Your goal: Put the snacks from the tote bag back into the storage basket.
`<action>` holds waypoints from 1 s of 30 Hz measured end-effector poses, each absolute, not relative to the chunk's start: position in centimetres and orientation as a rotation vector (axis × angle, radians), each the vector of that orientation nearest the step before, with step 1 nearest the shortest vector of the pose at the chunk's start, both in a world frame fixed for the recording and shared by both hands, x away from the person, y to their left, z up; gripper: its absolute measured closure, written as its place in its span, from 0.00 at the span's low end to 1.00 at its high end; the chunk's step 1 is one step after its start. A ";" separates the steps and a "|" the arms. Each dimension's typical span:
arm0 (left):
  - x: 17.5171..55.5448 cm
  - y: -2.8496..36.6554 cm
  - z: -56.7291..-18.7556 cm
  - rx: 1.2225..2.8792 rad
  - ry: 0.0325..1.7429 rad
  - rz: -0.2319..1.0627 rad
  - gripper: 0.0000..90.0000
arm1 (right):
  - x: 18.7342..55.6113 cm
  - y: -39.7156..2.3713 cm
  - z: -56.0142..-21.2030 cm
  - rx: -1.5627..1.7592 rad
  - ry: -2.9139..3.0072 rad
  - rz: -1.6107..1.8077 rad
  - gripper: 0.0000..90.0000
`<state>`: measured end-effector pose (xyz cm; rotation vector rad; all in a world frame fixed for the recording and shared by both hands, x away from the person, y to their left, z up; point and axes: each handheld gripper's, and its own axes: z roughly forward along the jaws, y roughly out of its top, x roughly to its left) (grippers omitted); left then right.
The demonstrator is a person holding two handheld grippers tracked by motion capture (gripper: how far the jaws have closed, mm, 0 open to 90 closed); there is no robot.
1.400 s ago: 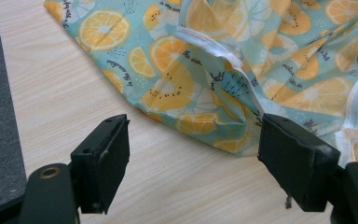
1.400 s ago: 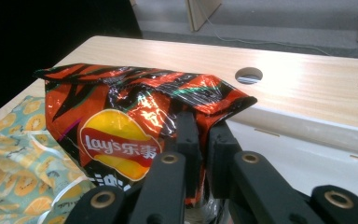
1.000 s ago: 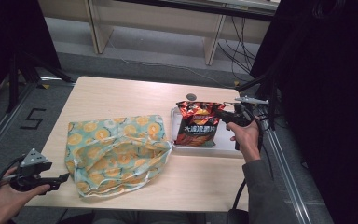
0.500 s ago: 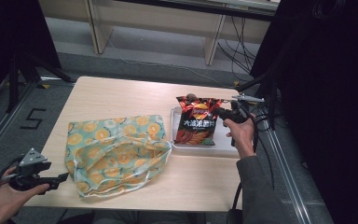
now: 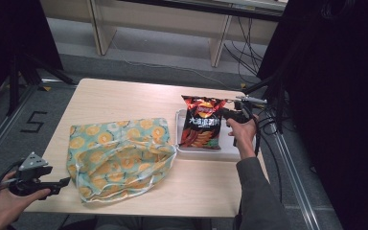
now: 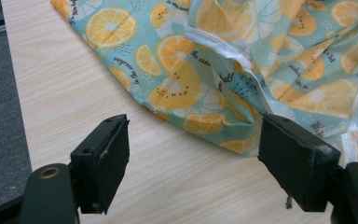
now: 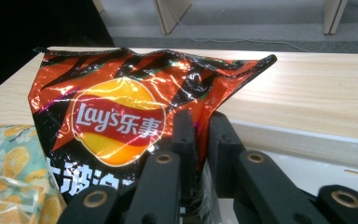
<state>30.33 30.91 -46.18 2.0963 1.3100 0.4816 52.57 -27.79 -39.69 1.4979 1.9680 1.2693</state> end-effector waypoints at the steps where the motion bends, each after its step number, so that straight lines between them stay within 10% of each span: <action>1: 30.4 31.0 -46.2 2.096 1.306 0.479 0.27 | 52.5 -27.7 -39.7 1.518 1.957 1.279 0.91; 30: 30.3 30.8 -46.2 2.079 1.313 0.474 0.27 | 52.6 -26.4 -40.0 1.624 1.920 1.261 0.66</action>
